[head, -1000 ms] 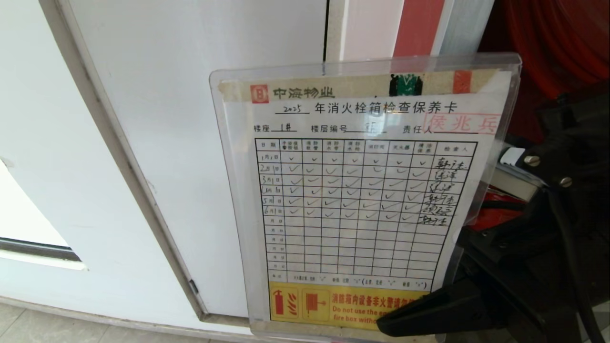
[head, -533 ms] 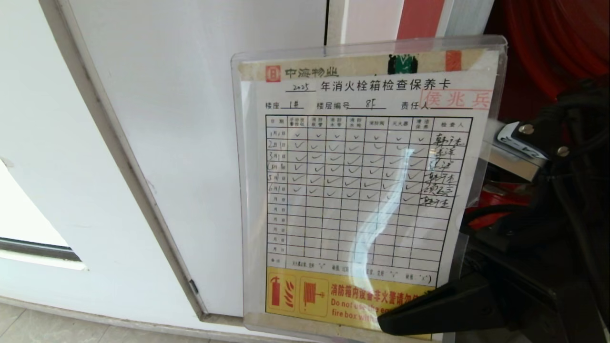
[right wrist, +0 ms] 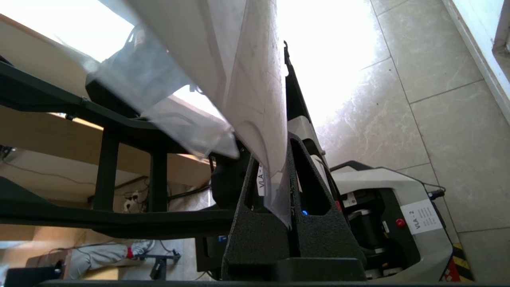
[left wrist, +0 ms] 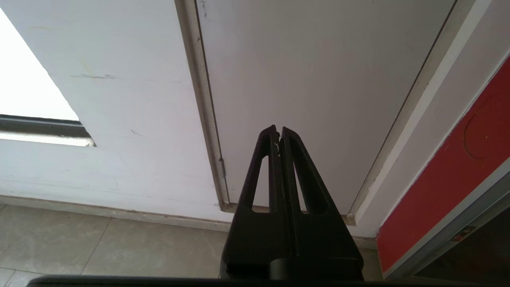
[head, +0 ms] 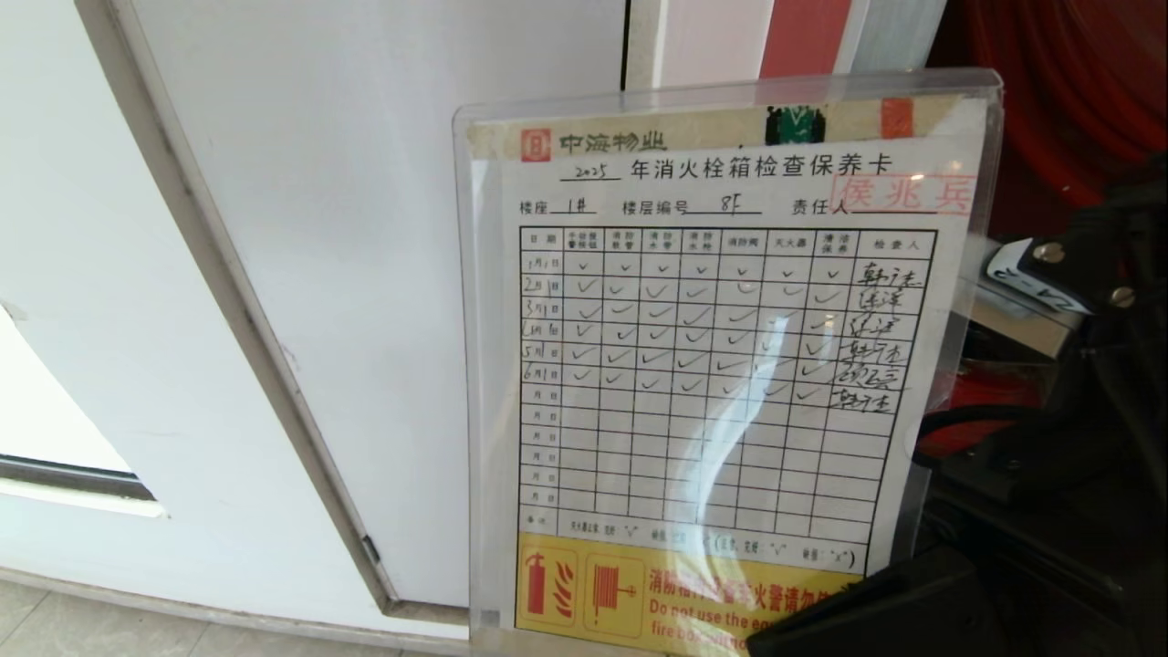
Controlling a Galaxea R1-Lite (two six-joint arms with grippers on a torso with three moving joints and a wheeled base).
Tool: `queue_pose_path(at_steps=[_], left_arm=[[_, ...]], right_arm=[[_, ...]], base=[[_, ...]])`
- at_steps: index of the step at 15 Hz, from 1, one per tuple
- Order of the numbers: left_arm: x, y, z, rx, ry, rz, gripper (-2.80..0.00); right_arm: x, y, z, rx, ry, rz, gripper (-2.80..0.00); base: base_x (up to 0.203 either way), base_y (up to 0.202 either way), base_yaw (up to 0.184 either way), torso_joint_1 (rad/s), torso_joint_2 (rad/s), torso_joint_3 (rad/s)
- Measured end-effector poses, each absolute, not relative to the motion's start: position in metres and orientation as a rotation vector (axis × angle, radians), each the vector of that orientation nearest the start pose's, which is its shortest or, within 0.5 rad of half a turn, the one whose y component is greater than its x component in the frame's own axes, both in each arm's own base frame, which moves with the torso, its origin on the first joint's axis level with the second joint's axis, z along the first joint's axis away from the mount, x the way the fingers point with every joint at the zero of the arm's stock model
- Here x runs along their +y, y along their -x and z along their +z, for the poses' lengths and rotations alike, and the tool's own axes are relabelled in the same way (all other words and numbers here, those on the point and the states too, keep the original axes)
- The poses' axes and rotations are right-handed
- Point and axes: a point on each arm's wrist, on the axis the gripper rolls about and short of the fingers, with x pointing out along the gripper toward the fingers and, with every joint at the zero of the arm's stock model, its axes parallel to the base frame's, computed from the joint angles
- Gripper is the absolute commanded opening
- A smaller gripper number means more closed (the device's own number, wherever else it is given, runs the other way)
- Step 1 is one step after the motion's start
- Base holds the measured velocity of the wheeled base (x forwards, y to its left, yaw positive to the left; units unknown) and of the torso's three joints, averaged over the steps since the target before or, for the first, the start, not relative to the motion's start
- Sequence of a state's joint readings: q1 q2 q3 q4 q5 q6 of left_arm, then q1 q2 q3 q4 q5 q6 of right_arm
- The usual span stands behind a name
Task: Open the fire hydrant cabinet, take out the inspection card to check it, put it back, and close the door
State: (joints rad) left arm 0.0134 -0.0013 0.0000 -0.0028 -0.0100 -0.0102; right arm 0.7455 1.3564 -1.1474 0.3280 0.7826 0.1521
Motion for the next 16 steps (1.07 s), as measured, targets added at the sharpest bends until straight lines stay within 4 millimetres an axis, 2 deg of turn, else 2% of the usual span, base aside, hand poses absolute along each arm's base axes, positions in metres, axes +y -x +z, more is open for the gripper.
queue_pose_path(at_steps=[16], left_arm=[[-0.001, 0.023, 0.076, -0.004, 0.010, 0.003, -2.80]], right_arm=[[0.139, -0.127, 0.280, 0.757, -0.201, 1.435, -2.80]], base=[[0.000, 0.000, 0.000, 0.000, 0.00, 0.000]])
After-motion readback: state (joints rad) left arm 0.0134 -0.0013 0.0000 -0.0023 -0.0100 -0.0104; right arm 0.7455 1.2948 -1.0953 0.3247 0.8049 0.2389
